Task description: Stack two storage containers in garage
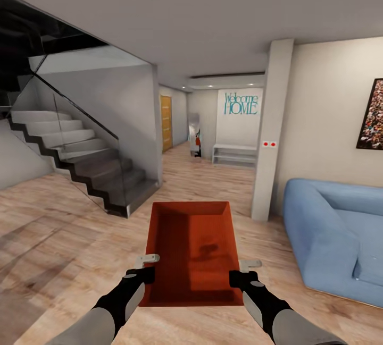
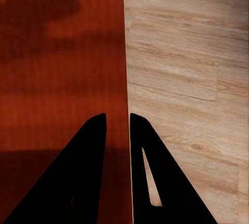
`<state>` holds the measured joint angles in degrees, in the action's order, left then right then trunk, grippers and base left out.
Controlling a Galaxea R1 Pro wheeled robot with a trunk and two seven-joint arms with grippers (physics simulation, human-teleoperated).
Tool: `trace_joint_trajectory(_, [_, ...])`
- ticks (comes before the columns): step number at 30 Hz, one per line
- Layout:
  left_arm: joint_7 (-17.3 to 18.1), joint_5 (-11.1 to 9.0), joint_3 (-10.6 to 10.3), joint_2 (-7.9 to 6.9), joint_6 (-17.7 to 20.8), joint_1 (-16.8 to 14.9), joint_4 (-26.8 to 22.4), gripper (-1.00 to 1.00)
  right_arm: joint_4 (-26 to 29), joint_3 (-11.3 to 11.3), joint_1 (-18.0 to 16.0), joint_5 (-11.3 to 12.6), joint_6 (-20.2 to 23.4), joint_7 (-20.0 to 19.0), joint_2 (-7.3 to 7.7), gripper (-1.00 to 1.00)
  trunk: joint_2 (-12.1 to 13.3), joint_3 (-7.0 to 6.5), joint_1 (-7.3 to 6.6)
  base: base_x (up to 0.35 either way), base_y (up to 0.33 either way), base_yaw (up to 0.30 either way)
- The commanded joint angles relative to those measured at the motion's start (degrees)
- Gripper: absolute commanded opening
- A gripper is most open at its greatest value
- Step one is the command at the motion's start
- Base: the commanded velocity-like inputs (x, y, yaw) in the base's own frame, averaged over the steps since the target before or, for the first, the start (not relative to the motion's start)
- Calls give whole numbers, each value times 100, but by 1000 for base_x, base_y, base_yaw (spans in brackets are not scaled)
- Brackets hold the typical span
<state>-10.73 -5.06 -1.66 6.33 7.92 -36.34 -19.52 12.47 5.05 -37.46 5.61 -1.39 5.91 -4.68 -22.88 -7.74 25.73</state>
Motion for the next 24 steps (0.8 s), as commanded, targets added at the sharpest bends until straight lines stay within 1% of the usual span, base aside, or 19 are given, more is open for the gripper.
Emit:
trace_joint_trajectory(1, [-70, 14, 8, -18, 43, 4, 1, -100, 18, -110, -7, -13, -19, 513, 20, -100, -4, 2, 5, 322, 0, 0])
trace_joint_trajectory(24, [-69, 14, 8, -18, 43, 4, 1, -100, 18, -110, -7, -11, -19, 508, 20, -100, -4, 2, 5, 322, 0, 0])
